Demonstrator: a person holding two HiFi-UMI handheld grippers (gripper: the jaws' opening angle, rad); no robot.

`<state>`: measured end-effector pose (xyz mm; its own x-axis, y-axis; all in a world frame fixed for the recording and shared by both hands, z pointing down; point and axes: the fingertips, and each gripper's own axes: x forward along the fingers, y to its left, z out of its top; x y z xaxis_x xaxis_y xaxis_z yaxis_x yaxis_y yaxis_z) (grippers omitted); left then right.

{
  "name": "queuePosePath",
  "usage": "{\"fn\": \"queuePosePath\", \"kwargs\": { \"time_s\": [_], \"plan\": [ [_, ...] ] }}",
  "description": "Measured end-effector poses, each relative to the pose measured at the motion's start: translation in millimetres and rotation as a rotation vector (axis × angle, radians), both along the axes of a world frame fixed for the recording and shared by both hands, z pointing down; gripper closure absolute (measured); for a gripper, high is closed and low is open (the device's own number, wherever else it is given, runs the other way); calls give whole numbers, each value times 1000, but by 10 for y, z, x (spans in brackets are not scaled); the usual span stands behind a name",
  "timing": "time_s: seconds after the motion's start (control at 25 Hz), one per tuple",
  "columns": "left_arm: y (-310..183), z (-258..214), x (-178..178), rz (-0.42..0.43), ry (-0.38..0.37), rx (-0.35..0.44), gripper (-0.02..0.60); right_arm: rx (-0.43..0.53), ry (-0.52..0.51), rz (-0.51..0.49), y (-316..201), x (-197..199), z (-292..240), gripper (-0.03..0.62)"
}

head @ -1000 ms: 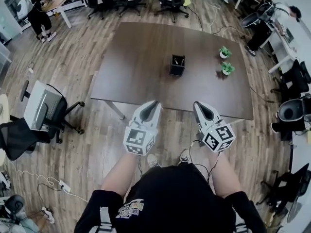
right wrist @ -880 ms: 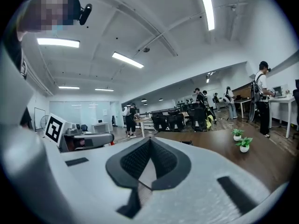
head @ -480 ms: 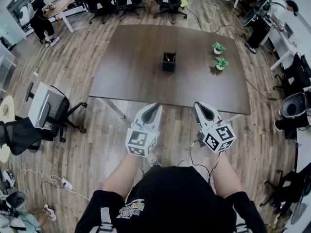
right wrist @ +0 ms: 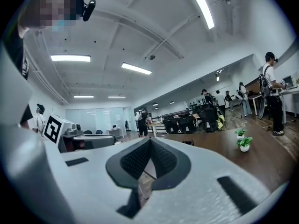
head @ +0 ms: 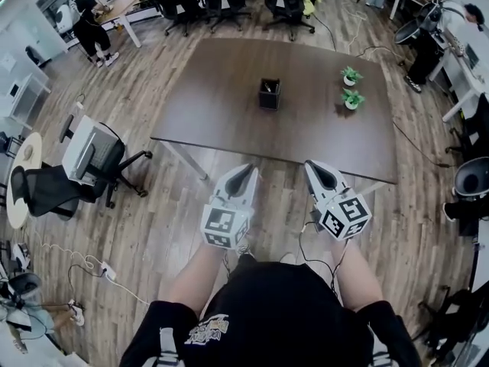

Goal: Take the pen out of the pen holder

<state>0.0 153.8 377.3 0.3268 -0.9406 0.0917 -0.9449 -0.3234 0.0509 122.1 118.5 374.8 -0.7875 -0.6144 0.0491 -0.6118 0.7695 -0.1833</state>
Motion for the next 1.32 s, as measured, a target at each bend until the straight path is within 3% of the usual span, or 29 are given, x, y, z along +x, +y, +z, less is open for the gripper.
{"fn": "queuePosePath", "kwargs": {
  "time_s": [0.4,1.32],
  "plan": [
    [263,14,198,-56,-24,-6,555,-13,-22,-67,184,133,68,589],
    [331,-39,301,-78,-6,20,555,4,-17,-81,269,242,49,589]
  ]
}}
